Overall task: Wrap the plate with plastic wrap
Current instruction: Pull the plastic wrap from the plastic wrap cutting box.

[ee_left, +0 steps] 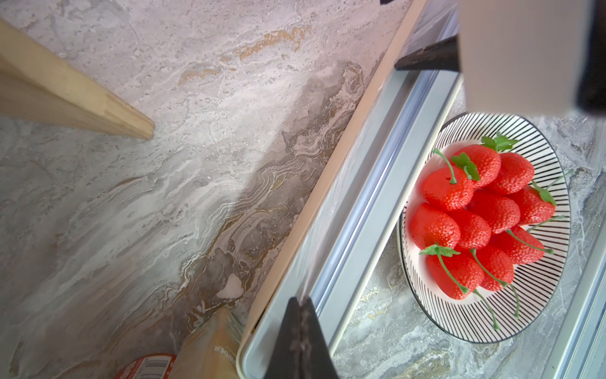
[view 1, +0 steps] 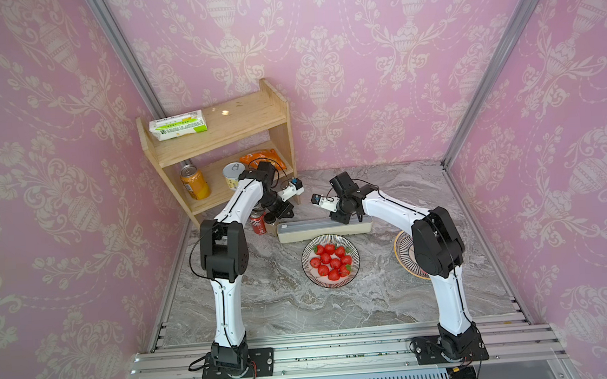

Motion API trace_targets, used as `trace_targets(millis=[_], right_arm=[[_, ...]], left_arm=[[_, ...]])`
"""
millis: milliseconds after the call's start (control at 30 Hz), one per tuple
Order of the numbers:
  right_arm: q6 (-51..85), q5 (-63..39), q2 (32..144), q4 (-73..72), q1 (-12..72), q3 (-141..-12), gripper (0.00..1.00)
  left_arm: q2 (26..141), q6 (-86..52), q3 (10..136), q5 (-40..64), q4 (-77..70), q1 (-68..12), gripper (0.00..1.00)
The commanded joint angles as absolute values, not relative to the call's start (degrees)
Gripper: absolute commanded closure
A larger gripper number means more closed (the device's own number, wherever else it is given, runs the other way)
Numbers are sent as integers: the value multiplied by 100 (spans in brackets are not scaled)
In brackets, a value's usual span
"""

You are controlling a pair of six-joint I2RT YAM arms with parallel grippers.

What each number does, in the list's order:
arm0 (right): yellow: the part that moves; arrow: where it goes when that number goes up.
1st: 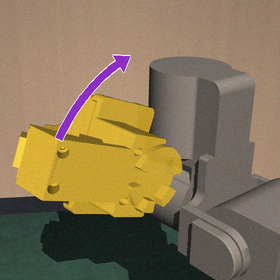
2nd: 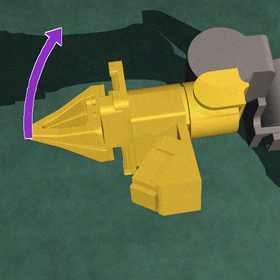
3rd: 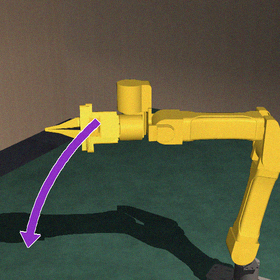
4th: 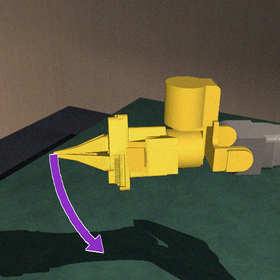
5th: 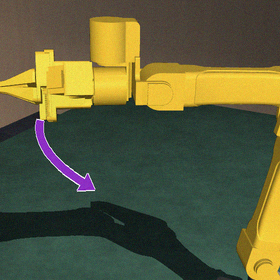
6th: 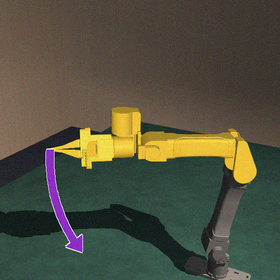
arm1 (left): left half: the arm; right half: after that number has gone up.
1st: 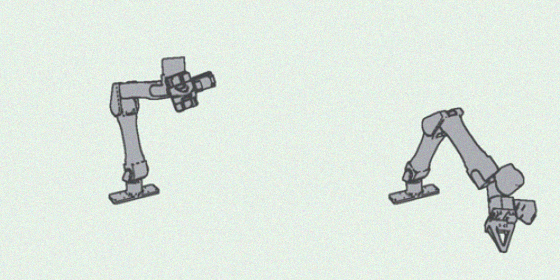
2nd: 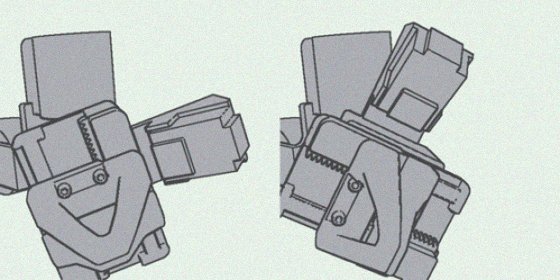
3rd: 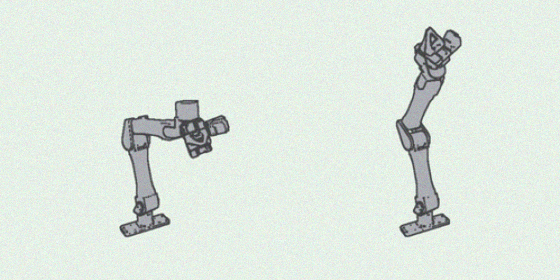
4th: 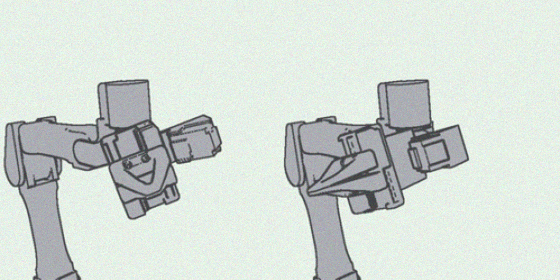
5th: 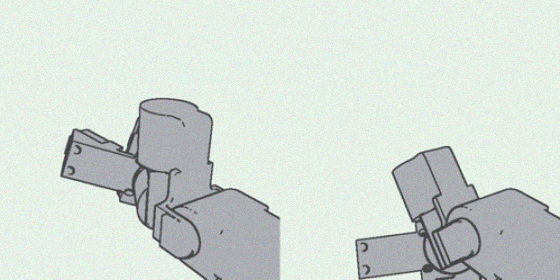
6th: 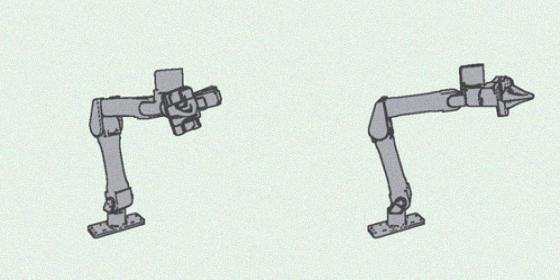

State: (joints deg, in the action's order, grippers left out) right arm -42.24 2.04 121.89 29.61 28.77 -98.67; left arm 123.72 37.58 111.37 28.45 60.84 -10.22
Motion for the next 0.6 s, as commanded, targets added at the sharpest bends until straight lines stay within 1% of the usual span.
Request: trace_targets(millis=[0,333,567], right_arm=[[-4377,518,12172,3525,2695,-9502,62],[-4301,856,11813,3384,2366,-8993,62],[-4368,192,11692,3625,2252,-8965,62]], left_arm=[[12032,3674,11083,3043,6093,-924,100],[11988,3669,11029,3068,6064,-927,100],[11981,3661,11009,3087,6049,-927,100]])
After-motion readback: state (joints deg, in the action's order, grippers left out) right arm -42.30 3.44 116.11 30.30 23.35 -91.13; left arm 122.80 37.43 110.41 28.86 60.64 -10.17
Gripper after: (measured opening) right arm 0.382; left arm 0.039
